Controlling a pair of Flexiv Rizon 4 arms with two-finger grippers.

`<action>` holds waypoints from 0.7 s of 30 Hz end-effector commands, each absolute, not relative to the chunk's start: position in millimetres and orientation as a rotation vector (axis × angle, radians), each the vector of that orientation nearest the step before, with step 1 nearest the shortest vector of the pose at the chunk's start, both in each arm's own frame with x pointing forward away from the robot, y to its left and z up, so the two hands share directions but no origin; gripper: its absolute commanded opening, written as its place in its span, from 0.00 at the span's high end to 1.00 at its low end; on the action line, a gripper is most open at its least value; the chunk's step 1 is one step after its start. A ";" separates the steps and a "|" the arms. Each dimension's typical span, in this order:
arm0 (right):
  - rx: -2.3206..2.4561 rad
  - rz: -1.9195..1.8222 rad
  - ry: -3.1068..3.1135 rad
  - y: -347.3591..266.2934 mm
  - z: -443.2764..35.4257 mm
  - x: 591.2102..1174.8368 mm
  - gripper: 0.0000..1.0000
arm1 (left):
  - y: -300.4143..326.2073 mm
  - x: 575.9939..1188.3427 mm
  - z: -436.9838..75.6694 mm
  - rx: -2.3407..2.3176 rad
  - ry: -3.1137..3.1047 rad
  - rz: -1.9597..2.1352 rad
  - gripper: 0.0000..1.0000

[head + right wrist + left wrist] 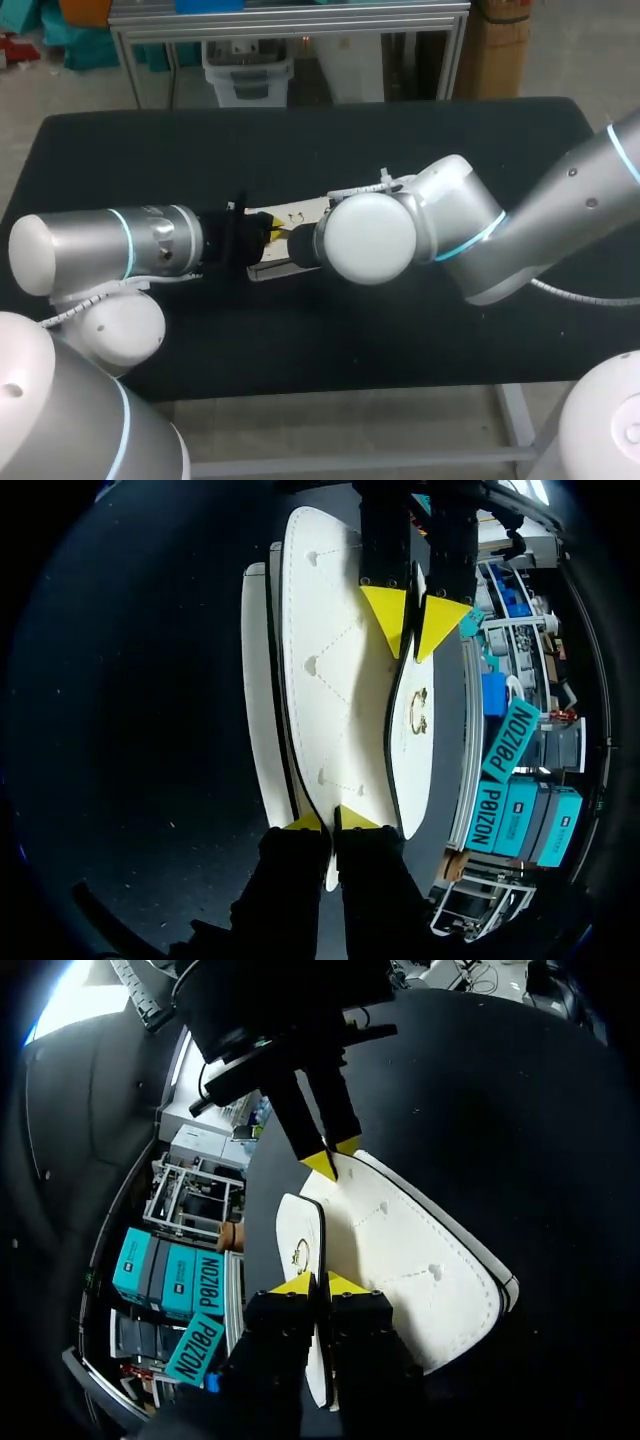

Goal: Pick up the bag, open it, inspect its contents, close it, and place it on the opposite side

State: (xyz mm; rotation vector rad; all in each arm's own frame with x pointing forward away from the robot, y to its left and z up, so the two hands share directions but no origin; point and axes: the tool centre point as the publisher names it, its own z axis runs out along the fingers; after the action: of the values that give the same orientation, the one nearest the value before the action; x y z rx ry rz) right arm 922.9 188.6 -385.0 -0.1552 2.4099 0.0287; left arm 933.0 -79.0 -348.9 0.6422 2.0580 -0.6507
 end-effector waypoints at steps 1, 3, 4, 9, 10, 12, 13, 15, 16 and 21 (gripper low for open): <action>-0.154 0.023 2.407 191.4 -387.6 925.2 1.00 | -71.1 932.2 -349.5 0.637 2.099 -0.616 1.00; -0.156 0.022 2.408 192.0 -387.7 925.1 1.00 | -70.8 937.5 -353.5 0.638 2.120 -0.595 1.00; -0.157 0.022 2.408 192.1 -387.8 925.1 1.00 | -70.8 940.7 -356.1 0.641 2.136 -0.579 1.00; -0.155 0.018 2.409 192.0 -387.8 924.8 1.00 | -73.4 950.0 -372.5 0.664 2.191 -0.546 1.00; -0.155 0.017 2.410 191.9 -387.8 924.7 1.00 | -74.8 950.4 -375.2 0.672 2.195 -0.547 1.00; -0.156 0.016 2.410 191.9 -387.9 924.8 1.00 | -78.2 949.8 -378.2 0.688 2.201 -0.548 1.00; -0.156 0.016 2.411 192.1 -388.1 924.9 1.00 | -80.2 949.5 -379.3 0.692 2.203 -0.546 1.00; -0.158 0.016 2.411 192.5 -388.4 924.9 1.00 | -81.5 949.8 -380.4 0.695 2.204 -0.532 1.00; -0.159 0.016 2.410 192.6 -388.4 924.9 1.00 | -80.3 950.8 -378.9 0.692 2.205 -0.540 1.00; -0.157 0.016 2.408 192.0 -387.4 924.9 1.00 | -72.8 948.6 -368.5 0.662 2.185 -0.592 0.49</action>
State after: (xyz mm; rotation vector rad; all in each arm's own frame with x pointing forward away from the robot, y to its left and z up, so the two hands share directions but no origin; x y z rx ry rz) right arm 924.6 188.8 -385.7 -0.1582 2.4103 0.0165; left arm 950.6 -73.6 -366.2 0.6619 2.1987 -0.5730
